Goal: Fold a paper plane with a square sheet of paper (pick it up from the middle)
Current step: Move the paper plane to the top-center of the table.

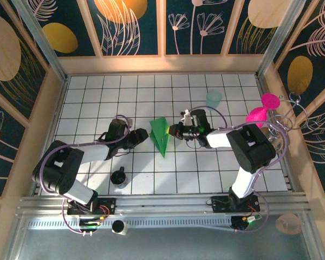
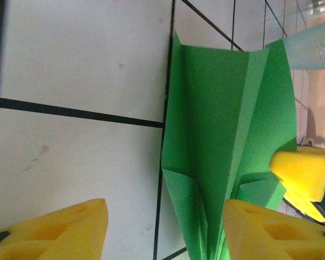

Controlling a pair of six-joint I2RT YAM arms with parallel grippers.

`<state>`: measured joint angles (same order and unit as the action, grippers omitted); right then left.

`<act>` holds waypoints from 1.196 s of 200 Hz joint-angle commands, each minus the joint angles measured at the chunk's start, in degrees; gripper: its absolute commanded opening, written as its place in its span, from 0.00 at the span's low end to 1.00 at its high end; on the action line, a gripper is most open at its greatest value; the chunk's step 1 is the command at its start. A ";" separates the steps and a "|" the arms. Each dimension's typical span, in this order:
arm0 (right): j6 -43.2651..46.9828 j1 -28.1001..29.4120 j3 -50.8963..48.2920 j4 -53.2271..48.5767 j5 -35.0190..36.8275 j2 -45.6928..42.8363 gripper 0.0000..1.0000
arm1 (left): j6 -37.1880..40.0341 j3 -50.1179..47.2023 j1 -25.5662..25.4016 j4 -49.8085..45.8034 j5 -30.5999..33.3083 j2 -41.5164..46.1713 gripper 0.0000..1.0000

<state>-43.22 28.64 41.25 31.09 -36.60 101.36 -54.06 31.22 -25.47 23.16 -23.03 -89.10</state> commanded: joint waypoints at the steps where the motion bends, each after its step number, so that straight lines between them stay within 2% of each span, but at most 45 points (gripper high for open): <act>1: -1.33 -0.95 -1.76 3.94 -1.59 0.54 0.00 | -1.18 2.39 -1.05 2.82 -1.40 -1.97 0.55; 48: -1.49 -1.79 -2.88 3.54 -0.92 1.69 0.00 | -2.25 4.80 -2.63 3.74 -2.18 -5.66 0.52; 96: -1.13 -2.61 -4.14 3.73 -1.01 1.65 0.00 | -2.32 7.24 -3.52 3.59 -2.89 -8.63 0.42; 135: -0.83 -2.69 -4.34 3.64 -1.19 1.16 0.00 | -2.01 9.10 -4.27 3.08 -4.18 -11.52 0.41; 175: -0.54 -2.80 -4.18 3.25 -1.12 0.96 0.00 | -1.42 11.00 -4.58 1.77 -5.01 -13.52 0.32; 203: -0.42 -3.00 -4.00 2.91 -0.89 0.37 0.00 | -0.53 12.76 -4.58 -0.68 -4.36 -14.60 0.16; 239: 0.74 -3.99 -3.99 0.50 1.45 -2.48 0.00 | -2.10 13.17 -4.58 -0.30 -0.66 -12.32 0.05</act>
<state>-43.83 25.74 37.58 32.99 -36.95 102.15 -55.64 43.59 -29.71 23.38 -26.37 -102.91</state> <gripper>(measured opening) 0.052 0.078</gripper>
